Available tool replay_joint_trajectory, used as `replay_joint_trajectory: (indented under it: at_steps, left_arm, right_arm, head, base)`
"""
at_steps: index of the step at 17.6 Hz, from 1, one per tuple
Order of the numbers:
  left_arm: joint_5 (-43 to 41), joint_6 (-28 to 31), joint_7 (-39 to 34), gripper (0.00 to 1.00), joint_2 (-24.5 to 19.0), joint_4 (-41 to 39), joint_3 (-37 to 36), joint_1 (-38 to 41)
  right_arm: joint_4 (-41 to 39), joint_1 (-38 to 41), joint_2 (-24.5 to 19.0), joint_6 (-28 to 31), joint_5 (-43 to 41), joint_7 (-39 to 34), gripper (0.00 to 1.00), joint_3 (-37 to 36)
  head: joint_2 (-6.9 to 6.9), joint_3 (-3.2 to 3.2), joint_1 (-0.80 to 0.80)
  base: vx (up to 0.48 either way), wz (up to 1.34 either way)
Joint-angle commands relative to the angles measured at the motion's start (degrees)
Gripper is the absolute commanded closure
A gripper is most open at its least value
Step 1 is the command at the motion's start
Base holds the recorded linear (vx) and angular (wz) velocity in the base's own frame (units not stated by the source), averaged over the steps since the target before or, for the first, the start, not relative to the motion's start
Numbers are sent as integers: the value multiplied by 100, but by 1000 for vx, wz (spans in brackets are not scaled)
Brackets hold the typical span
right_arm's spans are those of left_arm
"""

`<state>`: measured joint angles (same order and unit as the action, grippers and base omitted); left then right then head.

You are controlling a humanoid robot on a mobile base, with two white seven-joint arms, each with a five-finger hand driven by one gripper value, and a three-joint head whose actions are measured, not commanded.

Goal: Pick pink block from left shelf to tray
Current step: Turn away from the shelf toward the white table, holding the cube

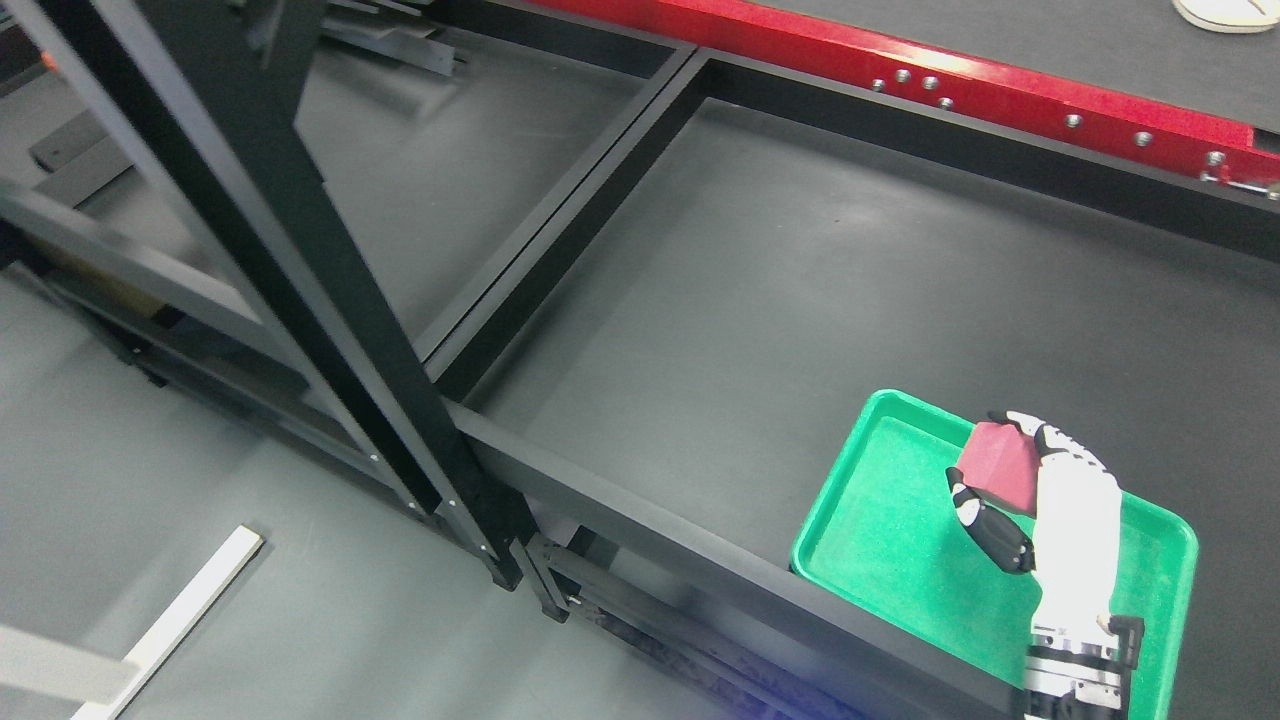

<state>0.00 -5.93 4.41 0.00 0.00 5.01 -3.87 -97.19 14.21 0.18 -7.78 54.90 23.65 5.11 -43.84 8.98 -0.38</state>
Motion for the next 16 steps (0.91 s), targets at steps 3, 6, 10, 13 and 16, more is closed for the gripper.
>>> replay_joint_trajectory:
  at_steps: [3, 6, 10, 13, 16]
  left_arm:
    - [44, 4, -1, 0, -100, -100, 0, 0]
    - [44, 4, -1, 0, -100, -100, 0, 0]
    - [44, 4, -1, 0, -100, -100, 0, 0]
    - [44, 4, -1, 0, -100, -100, 0, 0]
    - [44, 4, -1, 0, -100, -100, 0, 0]
  right_arm:
    - [-20, 82, 82, 40, -15, 140, 99, 25]
    - [-20, 82, 82, 40, -23, 140, 99, 25]
    - [-20, 73, 82, 40, -225, 140, 99, 16]
    - [-20, 82, 82, 40, -269, 140, 99, -1]
    - [-20, 82, 82, 40, -313, 140, 99, 8]
  head:
    - [0, 0, 0]
    - [0, 0, 0]
    - [0, 0, 0]
    - [0, 0, 0]
    - [-1, 0, 0]
  base:
    - [-49, 291]
    - [-66, 359]
    - [-68, 515]
    - [-79, 582]
    - [-86, 601]
